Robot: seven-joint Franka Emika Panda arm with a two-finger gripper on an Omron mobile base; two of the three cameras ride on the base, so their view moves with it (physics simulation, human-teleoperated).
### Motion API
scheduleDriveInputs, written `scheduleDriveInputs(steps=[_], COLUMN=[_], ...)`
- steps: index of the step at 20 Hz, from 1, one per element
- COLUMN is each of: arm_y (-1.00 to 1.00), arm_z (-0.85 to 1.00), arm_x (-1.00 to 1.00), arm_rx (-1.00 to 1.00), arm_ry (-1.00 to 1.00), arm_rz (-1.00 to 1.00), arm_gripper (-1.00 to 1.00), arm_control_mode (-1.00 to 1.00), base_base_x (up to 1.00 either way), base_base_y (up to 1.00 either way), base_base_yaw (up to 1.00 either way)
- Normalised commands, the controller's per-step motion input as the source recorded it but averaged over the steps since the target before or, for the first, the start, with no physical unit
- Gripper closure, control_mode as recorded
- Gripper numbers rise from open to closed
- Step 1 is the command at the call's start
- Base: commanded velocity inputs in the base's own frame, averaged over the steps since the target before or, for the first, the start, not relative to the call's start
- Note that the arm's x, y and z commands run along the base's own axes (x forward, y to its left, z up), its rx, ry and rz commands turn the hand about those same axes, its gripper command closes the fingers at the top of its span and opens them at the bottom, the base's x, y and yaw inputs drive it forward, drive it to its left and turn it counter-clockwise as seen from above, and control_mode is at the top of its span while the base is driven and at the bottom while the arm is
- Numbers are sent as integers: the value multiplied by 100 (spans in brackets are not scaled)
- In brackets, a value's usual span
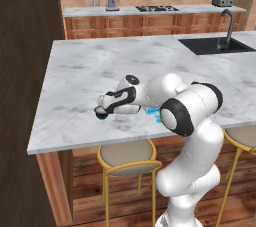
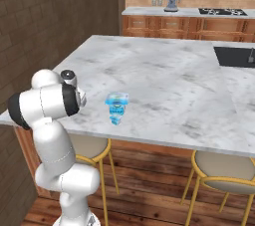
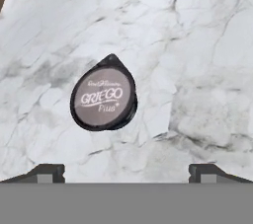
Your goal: Stack the yogurt containers by placing the smaller containers on top of the larger containers.
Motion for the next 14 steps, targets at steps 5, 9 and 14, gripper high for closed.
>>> scheduleDriveInputs(steps=[5,9,14], arm_y=[0,0,0], arm_z=[-1,-3,-18], arm_x=[6,8,17], arm_rx=[0,0,0], arm_ry=[0,0,0], arm_rz=[-1,0,0], arm_gripper=[-100,-100,-100], arm_control_mode=[-100,-100,-100], base_base_x=[0,0,0], base_base_y=[0,0,0], base_base_yaw=[0,0,0])
